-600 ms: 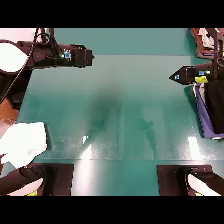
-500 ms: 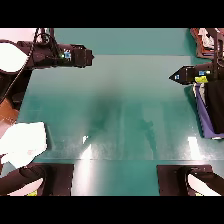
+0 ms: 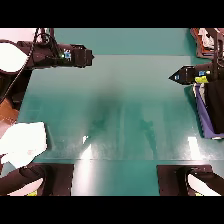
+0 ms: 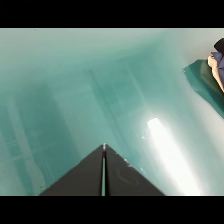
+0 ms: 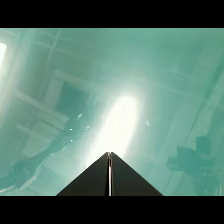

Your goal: Fold the shirts.

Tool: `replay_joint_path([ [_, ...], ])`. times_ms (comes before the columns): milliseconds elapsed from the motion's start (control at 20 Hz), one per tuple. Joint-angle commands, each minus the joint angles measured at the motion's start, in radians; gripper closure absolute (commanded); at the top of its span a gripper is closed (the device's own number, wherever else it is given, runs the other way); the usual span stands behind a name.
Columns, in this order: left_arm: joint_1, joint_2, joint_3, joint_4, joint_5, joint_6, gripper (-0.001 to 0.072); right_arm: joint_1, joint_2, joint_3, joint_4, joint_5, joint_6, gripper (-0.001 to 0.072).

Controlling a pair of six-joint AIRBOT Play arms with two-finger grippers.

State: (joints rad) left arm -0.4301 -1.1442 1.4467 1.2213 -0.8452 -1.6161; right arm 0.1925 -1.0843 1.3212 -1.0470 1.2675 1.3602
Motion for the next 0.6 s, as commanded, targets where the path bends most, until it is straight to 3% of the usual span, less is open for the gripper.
replay_joint_path([
  [0, 0.0, 0.001, 0.0, 0.0, 0.0, 0.0, 0.0685, 0.0, -0.001, 0.001, 0.0, 0.024, 0.0, 0.0695],
  [100, 0.003, 0.002, 0.002, 0.022, 0.018, 0.001, 0.0685, 0.001, -0.001, 0.001, 0.0, 0.036, 0.0, 0.0695],
  [150, 0.018, 0.016, 0.003, 0.043, -0.033, 0.001, 0.0685, 0.0, -0.001, 0.002, -0.001, 0.036, 0.0, 0.0695],
  [250, 0.072, 0.067, 0.003, 0.137, -0.254, 0.001, 0.0686, 0.0, -0.001, 0.001, -0.001, 0.035, 0.0, 0.0695],
  [400, 0.153, 0.194, -0.065, 0.481, -0.592, 0.001, 0.0685, 0.001, -0.001, 0.001, 0.0, 0.035, 0.0, 0.0695],
  [550, 0.272, 0.331, -0.272, 0.606, -0.704, -0.001, 0.0683, 0.001, -0.001, 0.001, 0.0, 0.028, 0.0, 0.0695],
])
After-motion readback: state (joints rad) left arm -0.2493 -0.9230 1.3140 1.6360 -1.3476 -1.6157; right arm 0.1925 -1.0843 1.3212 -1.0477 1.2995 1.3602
